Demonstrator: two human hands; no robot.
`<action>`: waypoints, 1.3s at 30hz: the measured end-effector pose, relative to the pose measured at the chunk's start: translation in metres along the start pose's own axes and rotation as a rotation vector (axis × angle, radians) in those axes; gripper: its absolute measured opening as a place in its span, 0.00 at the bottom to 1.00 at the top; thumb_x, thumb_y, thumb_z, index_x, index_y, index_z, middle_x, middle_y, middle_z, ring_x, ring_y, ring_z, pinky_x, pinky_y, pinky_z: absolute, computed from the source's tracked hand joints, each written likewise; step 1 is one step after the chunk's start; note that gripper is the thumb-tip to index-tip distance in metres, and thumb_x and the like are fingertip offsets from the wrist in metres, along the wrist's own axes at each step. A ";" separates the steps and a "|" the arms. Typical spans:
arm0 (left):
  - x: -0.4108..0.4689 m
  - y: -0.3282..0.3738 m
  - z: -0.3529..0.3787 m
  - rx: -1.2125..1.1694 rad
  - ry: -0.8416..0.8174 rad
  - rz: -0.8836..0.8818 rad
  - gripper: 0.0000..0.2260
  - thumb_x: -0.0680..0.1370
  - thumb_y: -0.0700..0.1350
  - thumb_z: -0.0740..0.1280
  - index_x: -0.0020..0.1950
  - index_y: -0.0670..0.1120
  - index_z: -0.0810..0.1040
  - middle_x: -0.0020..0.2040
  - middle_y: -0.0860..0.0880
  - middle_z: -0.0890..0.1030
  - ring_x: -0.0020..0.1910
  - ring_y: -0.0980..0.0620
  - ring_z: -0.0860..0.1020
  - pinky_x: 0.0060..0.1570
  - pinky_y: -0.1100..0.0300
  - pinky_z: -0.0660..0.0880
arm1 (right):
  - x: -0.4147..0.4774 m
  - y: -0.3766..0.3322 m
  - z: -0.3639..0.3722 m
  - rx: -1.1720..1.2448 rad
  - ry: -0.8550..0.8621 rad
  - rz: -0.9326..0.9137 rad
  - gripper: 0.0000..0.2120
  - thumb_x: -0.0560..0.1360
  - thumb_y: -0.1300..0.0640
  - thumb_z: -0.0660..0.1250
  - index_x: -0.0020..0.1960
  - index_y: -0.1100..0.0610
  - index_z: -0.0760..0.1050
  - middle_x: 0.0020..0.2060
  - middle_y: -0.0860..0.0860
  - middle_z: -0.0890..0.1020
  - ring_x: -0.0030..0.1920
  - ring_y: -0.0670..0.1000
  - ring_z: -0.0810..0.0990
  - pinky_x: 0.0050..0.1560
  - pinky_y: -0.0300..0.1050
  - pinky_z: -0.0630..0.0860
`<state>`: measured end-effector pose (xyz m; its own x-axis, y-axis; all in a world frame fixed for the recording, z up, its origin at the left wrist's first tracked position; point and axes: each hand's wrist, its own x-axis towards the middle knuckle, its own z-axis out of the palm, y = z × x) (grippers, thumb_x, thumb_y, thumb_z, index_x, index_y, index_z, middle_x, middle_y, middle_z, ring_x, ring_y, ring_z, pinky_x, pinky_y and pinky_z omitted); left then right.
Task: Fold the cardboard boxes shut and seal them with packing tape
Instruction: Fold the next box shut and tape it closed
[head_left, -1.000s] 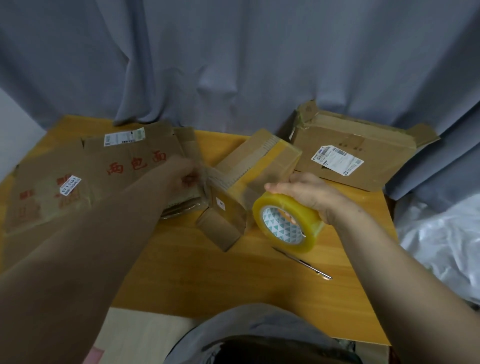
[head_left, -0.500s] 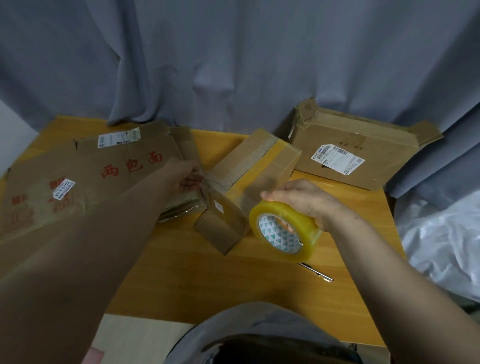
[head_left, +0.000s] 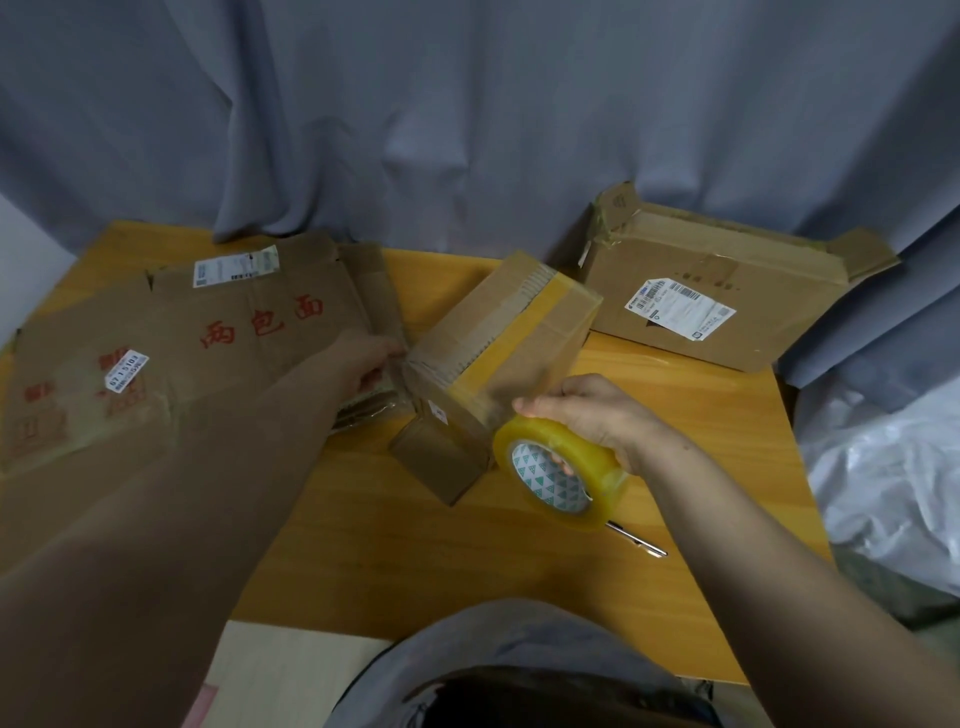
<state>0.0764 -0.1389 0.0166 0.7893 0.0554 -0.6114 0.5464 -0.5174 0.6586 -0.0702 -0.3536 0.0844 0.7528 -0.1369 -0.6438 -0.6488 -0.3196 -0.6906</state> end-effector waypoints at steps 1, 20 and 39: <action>-0.003 0.001 0.002 0.012 0.019 -0.005 0.09 0.76 0.46 0.69 0.48 0.41 0.75 0.36 0.45 0.72 0.31 0.52 0.68 0.28 0.61 0.63 | 0.002 0.002 0.001 0.005 0.002 -0.001 0.19 0.69 0.46 0.74 0.49 0.61 0.77 0.34 0.62 0.83 0.29 0.57 0.80 0.33 0.47 0.79; -0.074 0.037 0.057 0.912 0.050 0.398 0.21 0.80 0.56 0.51 0.43 0.42 0.75 0.47 0.42 0.77 0.47 0.43 0.74 0.54 0.51 0.70 | 0.028 0.040 0.010 -0.034 0.023 -0.094 0.15 0.70 0.43 0.71 0.45 0.52 0.73 0.47 0.53 0.80 0.49 0.54 0.80 0.50 0.51 0.79; -0.074 0.029 0.092 1.207 -0.017 0.142 0.65 0.62 0.69 0.71 0.73 0.36 0.29 0.74 0.30 0.38 0.74 0.34 0.38 0.72 0.42 0.36 | 0.065 0.096 0.041 0.103 -0.008 -0.090 0.16 0.73 0.46 0.70 0.54 0.56 0.75 0.45 0.48 0.77 0.48 0.48 0.76 0.42 0.40 0.71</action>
<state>0.0083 -0.2360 0.0403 0.8124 -0.0730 -0.5785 -0.1635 -0.9809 -0.1058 -0.0881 -0.3544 -0.0373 0.8080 -0.1039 -0.5800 -0.5867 -0.2326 -0.7757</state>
